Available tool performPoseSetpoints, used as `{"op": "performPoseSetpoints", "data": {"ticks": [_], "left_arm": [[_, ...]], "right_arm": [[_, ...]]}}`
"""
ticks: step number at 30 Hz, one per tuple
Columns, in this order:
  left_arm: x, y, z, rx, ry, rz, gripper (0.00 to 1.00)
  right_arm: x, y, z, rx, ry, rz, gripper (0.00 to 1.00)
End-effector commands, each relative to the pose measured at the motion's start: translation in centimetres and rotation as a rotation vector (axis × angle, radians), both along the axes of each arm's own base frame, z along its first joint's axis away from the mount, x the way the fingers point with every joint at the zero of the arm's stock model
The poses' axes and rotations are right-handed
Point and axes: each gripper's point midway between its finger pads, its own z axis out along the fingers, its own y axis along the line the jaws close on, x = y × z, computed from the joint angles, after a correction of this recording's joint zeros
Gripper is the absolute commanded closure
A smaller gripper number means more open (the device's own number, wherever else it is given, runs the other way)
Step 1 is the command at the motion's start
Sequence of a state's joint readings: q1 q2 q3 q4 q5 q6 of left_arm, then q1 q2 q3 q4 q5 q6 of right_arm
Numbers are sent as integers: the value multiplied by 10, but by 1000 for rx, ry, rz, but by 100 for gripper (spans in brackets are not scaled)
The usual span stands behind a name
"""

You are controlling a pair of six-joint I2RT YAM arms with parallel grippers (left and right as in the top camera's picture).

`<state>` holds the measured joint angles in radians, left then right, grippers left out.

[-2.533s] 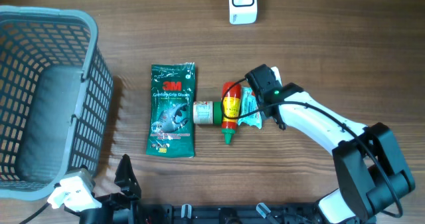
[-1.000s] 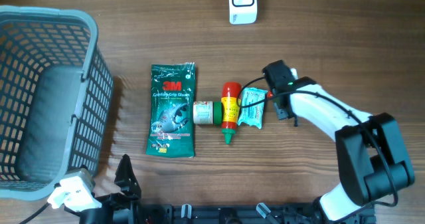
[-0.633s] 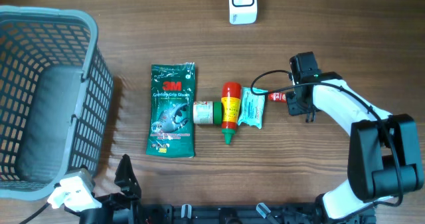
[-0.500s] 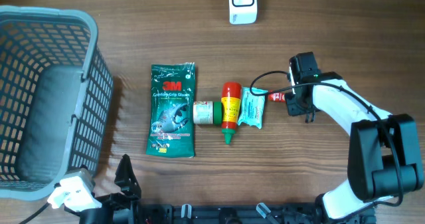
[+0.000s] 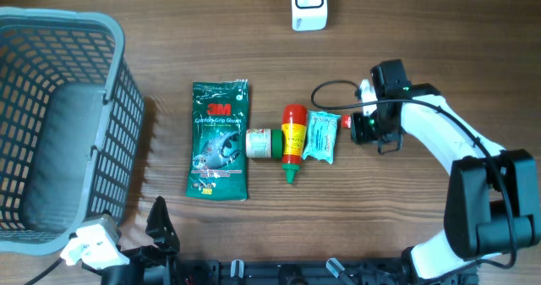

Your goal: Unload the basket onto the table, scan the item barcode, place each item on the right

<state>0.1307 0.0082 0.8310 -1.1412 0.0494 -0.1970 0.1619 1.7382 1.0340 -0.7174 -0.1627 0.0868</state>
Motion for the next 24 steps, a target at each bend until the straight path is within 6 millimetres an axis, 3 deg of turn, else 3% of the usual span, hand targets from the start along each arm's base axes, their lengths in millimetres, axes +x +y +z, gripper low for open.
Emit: {"op": "performPoseSetpoints", "data": {"ticks": [1, 4, 6, 12, 15, 19, 22, 24], "left_arm": [[0, 0, 1, -4, -8, 0, 0], [0, 0, 1, -4, -8, 0, 0], [0, 0, 1, -4, -8, 0, 0], [0, 0, 1, -4, -8, 0, 0], [0, 0, 1, -4, -8, 0, 0], [0, 0, 1, -4, -8, 0, 0], [0, 0, 1, -4, -8, 0, 0], [0, 0, 1, -4, -8, 0, 0]], "right_arm": [[5, -5, -7, -43, -5, -45, 73], [-2, -1, -25, -55, 52, -26, 82], [-1, 4, -32, -56, 52, -13, 82], [30, 11, -48, -36, -43, -39, 75], [50, 0, -51, -96, -114, -113, 70], [84, -7, -28, -125, -213, -161, 68], [112, -23, 13, -211, -259, -201, 66], [119, -33, 42, -269, -250, -214, 66]]}}
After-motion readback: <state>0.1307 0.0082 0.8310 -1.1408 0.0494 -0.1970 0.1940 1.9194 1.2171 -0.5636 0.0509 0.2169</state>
